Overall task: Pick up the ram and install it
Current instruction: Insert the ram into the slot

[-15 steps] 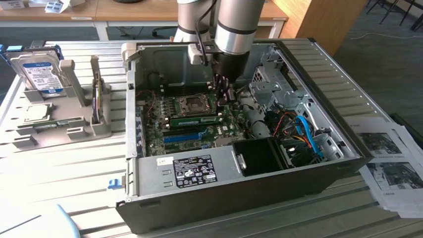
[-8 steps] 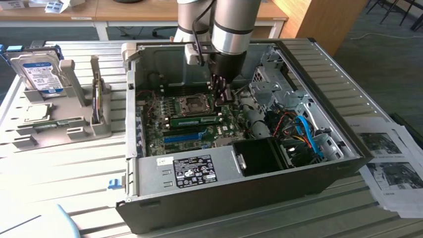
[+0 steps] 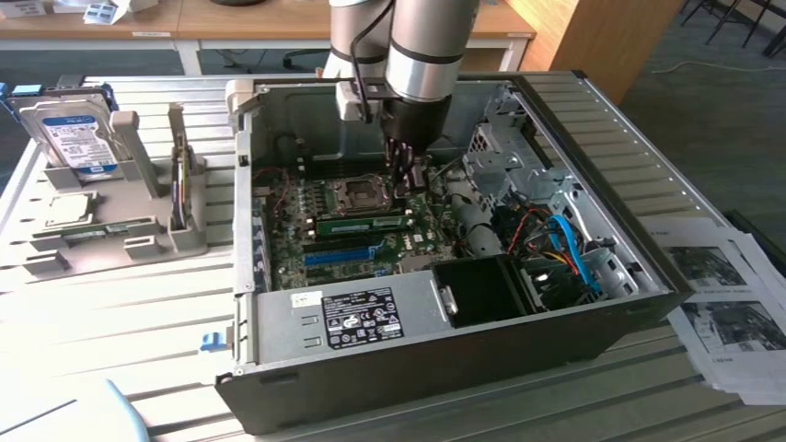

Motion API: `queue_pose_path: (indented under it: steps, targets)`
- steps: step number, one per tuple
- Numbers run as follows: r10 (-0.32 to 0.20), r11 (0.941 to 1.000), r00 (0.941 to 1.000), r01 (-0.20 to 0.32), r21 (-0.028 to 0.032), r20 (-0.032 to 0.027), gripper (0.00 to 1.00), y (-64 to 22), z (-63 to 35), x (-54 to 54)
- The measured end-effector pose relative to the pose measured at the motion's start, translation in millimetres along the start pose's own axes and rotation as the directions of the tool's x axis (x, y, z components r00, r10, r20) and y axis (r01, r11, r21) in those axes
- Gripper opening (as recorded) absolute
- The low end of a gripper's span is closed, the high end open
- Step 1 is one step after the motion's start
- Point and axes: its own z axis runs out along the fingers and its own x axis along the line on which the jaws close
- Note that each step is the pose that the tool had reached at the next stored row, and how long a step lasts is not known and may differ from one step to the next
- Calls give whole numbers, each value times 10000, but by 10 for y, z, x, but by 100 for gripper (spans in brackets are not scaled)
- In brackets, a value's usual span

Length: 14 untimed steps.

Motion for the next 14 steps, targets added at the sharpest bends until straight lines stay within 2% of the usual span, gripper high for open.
queue_pose_path:
  steps: [14]
  targets:
    - [1, 10000, 10000, -1, 21, 0, 9, 169, 5, 2]
